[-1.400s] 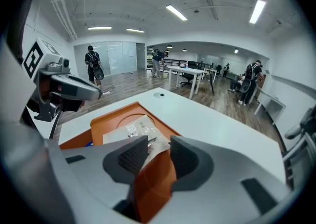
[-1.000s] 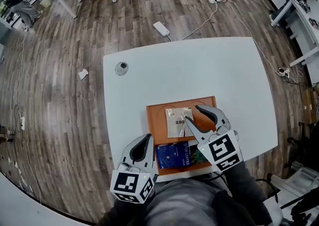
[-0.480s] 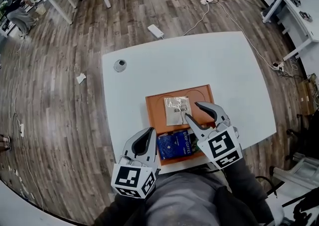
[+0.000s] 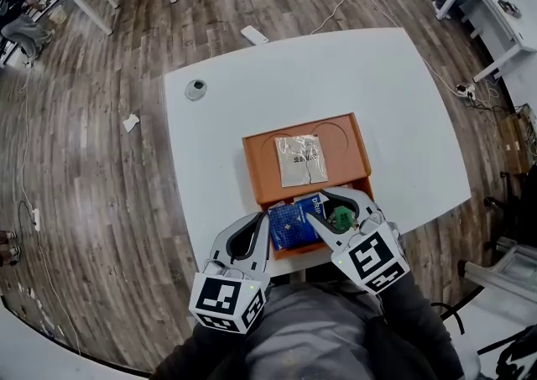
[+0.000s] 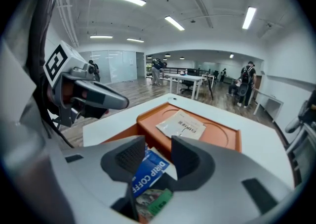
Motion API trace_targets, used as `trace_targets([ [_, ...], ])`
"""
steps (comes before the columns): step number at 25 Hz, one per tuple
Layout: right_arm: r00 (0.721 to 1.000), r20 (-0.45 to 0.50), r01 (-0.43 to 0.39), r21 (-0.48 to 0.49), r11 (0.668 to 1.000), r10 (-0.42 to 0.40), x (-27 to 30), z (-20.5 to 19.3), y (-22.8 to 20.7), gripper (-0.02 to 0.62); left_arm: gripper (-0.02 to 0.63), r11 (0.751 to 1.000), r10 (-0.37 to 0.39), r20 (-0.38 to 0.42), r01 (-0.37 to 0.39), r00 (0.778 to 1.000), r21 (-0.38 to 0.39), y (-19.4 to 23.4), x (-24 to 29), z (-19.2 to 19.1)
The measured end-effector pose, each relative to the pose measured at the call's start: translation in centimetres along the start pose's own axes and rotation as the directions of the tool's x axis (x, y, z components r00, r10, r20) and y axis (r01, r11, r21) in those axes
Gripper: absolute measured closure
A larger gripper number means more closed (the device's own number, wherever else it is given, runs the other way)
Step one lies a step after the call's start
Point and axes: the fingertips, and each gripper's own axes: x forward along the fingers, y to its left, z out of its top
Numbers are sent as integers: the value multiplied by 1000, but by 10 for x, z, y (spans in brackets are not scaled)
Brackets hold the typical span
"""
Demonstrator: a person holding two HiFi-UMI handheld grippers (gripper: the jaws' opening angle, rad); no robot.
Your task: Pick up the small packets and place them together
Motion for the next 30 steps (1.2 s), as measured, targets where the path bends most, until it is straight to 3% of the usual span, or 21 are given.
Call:
trace_targets([
  [6, 988, -114, -113, -49, 992, 107, 23, -29, 28, 422, 606, 1000, 20, -16, -20, 1000, -13, 7, -5, -10],
  [9, 975, -180, -147, -85, 986, 130, 38, -40, 34, 362, 606, 999, 45, -19, -46, 999, -25, 16, -9, -12],
  [13, 942, -279, -218, -96, 971, 184, 54, -56, 44, 295, 606, 995, 82, -22, -83, 996, -49, 28, -14, -14],
  [17, 905, -369, -267, -105, 958, 211, 59, -65, 46, 288, 606, 991, 113, -30, -115, 993, -74, 37, -16, -18],
  [25, 899, -407, -252, -174, 952, 164, 66, -69, 50, 344, 606, 989, 115, -25, -117, 993, -90, 45, -16, -21],
  [30, 914, -385, -216, -199, 956, 126, 63, -66, 47, 434, 606, 992, 99, -12, -100, 995, -79, 41, -18, -16],
])
